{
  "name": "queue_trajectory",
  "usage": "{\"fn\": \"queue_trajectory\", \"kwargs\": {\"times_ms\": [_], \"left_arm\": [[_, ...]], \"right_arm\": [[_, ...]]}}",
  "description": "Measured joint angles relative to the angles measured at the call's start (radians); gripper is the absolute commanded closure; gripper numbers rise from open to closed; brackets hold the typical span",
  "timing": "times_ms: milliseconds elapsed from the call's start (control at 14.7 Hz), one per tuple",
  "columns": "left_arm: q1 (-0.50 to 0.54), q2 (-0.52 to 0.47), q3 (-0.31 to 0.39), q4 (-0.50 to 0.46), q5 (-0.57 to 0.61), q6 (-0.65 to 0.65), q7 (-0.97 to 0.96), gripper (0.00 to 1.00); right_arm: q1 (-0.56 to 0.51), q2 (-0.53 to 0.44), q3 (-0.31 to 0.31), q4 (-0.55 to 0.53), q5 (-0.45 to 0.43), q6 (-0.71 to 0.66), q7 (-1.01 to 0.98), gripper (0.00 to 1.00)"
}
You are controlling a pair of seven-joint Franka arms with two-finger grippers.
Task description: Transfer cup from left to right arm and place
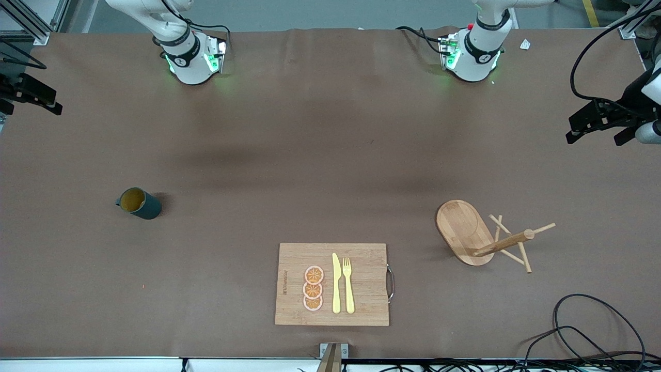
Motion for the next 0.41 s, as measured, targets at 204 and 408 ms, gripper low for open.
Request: {"fn": "queue_trajectory", "kwargs": {"times_ms": [204, 408], "left_arm": [[0.000, 0.000, 0.000, 0.000, 0.000, 0.000, 0.000, 0.00], [0.000, 0.000, 0.000, 0.000, 0.000, 0.000, 0.000, 0.00]], "right_arm": [[0.000, 0.000, 0.002, 0.000, 0.006, 0.002, 0.000, 0.00], [-0.001, -0.001, 0.001, 0.000, 0.028, 0.001, 0.001, 0.00]]}}
